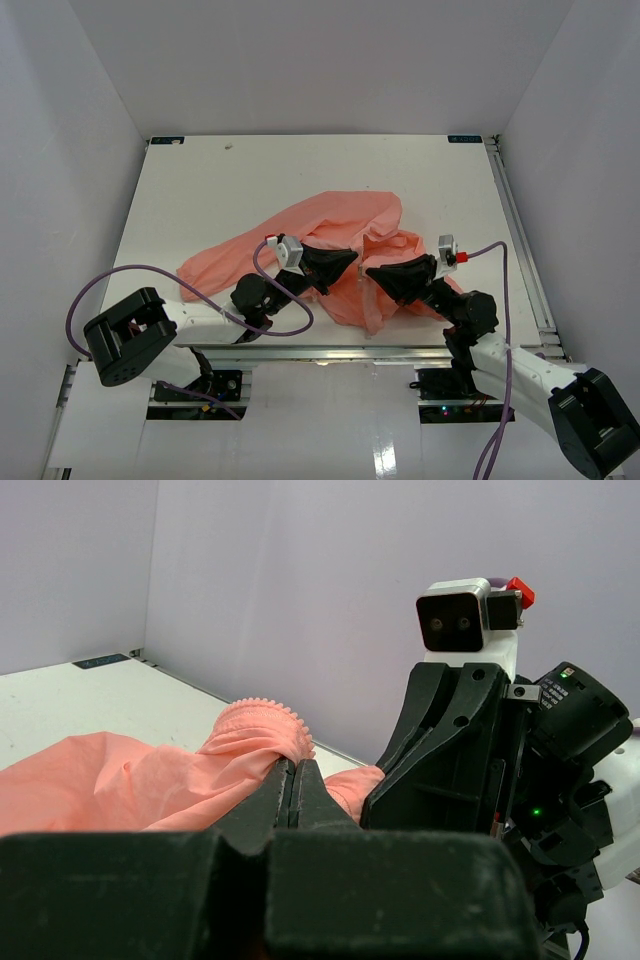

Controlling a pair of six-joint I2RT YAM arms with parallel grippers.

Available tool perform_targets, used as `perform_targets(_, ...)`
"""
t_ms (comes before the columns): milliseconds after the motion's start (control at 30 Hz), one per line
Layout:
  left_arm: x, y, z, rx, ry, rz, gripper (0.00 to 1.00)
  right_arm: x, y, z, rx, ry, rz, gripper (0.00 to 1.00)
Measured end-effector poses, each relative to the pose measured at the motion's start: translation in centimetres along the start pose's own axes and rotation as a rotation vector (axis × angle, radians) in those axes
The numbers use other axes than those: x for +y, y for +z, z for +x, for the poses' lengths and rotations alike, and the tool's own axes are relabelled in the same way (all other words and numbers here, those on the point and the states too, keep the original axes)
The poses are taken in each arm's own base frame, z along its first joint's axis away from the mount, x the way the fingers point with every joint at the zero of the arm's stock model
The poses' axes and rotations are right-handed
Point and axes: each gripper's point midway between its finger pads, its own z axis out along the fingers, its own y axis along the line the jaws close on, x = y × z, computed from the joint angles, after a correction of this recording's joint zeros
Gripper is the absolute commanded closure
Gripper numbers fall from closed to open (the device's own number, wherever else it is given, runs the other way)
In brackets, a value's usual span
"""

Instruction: Zip up the jacket

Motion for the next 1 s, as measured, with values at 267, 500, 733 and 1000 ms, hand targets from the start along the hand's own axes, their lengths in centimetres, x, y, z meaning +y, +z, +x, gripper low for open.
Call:
perform_targets(267,0.0,0.0,0.0,0.0,0.002,0.0,1.0,0.15,-0.01,-0.16,-0.005,-0.003,-0.004,0.92)
perform_targets(500,-0.02,0.0,0.01,0.0,0.002,0.001,1.0,0.39,-0.03,-0.59,-0.02,-0.012,-0.01,0.92)
perform_targets(733,-0.26,-0.02,0.07,0.004,-0.007,0.013,1.0,0.31,-0.02,-0.61,-0.021,-0.012,-0.005,0.92)
perform_targets(1000,-0.56,-0.04,0.15,0.009,-0.016,0.028,1.0,0.24,0.02,-0.76,-0.03,-0.011,0.002,0.92)
